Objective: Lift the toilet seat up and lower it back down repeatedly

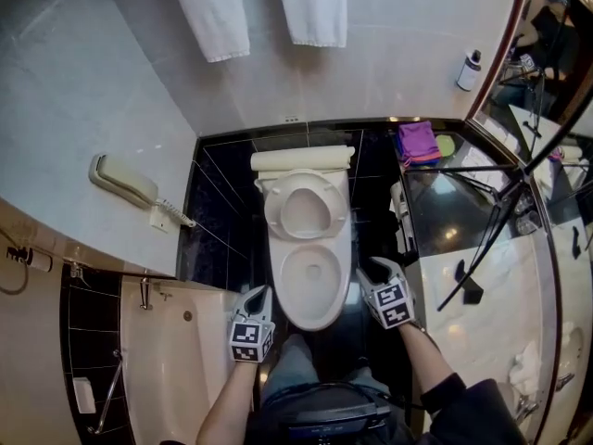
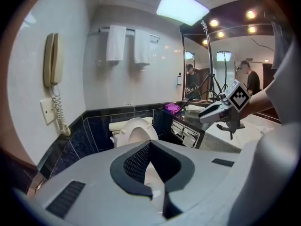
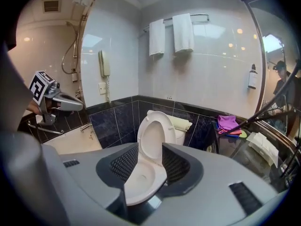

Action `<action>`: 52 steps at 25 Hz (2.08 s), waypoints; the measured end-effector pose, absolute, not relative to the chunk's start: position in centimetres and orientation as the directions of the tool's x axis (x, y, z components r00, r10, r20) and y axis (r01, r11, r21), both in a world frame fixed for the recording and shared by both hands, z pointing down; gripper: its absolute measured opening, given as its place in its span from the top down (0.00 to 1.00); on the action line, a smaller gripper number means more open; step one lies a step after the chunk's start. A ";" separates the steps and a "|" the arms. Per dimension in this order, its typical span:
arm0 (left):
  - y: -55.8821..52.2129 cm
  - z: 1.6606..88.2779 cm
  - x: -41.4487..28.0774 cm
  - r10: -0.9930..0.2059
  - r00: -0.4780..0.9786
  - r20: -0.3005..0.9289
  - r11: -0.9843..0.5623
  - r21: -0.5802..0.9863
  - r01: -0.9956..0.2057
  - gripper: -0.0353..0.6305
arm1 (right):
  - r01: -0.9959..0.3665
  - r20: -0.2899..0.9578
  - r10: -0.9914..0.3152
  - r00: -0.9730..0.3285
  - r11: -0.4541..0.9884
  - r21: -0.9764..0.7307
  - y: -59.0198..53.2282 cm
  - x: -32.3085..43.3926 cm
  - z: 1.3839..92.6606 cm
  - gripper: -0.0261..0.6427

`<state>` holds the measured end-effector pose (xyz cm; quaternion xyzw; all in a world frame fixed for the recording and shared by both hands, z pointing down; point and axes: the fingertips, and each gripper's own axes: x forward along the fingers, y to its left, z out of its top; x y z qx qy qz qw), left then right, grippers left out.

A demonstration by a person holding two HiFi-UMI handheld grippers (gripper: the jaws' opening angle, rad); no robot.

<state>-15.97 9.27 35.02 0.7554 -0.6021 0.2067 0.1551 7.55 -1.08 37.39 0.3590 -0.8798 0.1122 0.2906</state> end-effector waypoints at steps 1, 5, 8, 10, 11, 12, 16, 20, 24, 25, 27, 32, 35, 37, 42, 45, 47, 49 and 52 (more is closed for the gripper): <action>8.2 35.3 -16.0 -0.842 0.201 0.500 -0.241 -0.015 -0.971 0.95 | -0.693 0.594 -0.569 -0.569 0.721 0.026 -2.3 6.9 37.4 0.68; 3.6 36.3 -16.2 -0.829 0.247 0.502 -0.288 -0.005 -0.958 0.95 | -0.662 0.598 -0.586 -0.548 0.740 0.119 -7.8 4.2 37.8 0.62; 0.2 37.6 -16.5 -0.822 0.268 0.503 -0.313 -0.006 -0.950 0.95 | -0.610 0.608 -0.582 -0.540 0.768 0.193 -11.8 1.8 38.6 0.57; -1.7 38.6 -16.7 -0.818 0.276 0.504 -0.325 -0.010 -0.945 0.95 | -0.573 0.616 -0.579 -0.534 0.784 0.240 -14.3 0.4 39.2 0.54; -2.6 39.1 -16.9 -0.817 0.280 0.504 -0.329 -0.009 -0.944 0.95 | -0.557 0.619 -0.580 -0.529 0.788 0.262 -15.5 -0.3 39.5 0.54; -3.5 39.6 -17.1 -0.816 0.284 0.504 -0.332 -0.007 -0.943 0.95 | -0.543 0.622 -0.582 -0.524 0.791 0.282 -16.8 -1.0 39.9 0.54; -6.6 41.9 -17.8 -0.812 0.294 0.504 -0.341 -0.001 -0.940 0.95 | -0.492 0.633 -0.590 -0.501 0.796 0.353 -21.3 -3.6 42.2 0.54; -9.4 44.0 -18.6 -0.814 0.300 0.498 -0.341 0.009 -0.940 0.95 | -0.455 0.642 -0.598 -0.480 0.795 0.400 -25.4 -5.6 44.8 0.54; -11.2 45.9 -18.9 -0.811 0.307 0.499 -0.347 0.013 -0.938 0.95 | -0.447 0.658 -0.589 -0.469 0.801 0.398 -28.5 -7.1 47.2 0.54; -11.6 46.3 -18.9 -0.809 0.310 0.499 -0.350 0.014 -0.937 0.95 | -0.440 0.664 -0.585 -0.466 0.804 0.399 -29.1 -7.4 47.9 0.54; -12.2 47.1 -18.7 -0.805 0.318 0.502 -0.357 0.019 -0.934 0.95 | -0.418 0.676 -0.575 -0.461 0.812 0.406 -29.9 -8.1 49.2 0.56; -13.1 48.3 -18.3 -0.799 0.334 0.500 -0.368 0.033 -0.929 0.95 | -0.396 0.682 -0.575 -0.453 0.815 0.424 -32.3 -10.0 50.9 0.63; -13.1 48.9 -18.3 -0.795 0.341 0.501 -0.372 0.041 -0.927 0.95 | -0.361 0.690 -0.587 -0.424 0.808 0.465 -33.3 -10.5 51.7 0.79; -12.9 49.4 -18.6 -0.794 0.337 0.506 -0.364 0.049 -0.930 0.95 | -0.344 0.689 -0.594 -0.416 0.804 0.485 -33.4 -10.7 51.9 0.83; -12.0 50.3 -19.3 -0.791 0.323 0.520 -0.341 0.064 -0.938 0.95 | -0.348 0.688 -0.602 -0.405 0.797 0.493 -33.3 -10.6 51.9 0.84; -11.3 50.8 -19.4 -0.785 0.318 0.532 -0.334 0.068 -0.940 0.95 | -0.348 0.694 -0.596 -0.403 0.801 0.486 -32.9 -10.5 51.8 0.84; -10.8 51.2 -19.3 -0.779 0.316 0.541 -0.331 0.072 -0.941 0.95 | -0.340 0.698 -0.587 -0.410 0.809 0.481 -32.4 -10.5 51.6 0.84; -10.3 51.7 -19.1 -0.774 0.315 0.550 -0.328 0.078 -0.942 0.95 | -0.330 0.698 -0.583 -0.415 0.812 0.482 -31.7 -10.4 51.4 0.84; -9.4 52.4 -18.5 -0.768 0.311 0.560 -0.318 0.087 -0.944 0.95 | -0.321 0.692 -0.583 -0.425 0.813 0.487 -30.1 -10.1 51.0 0.85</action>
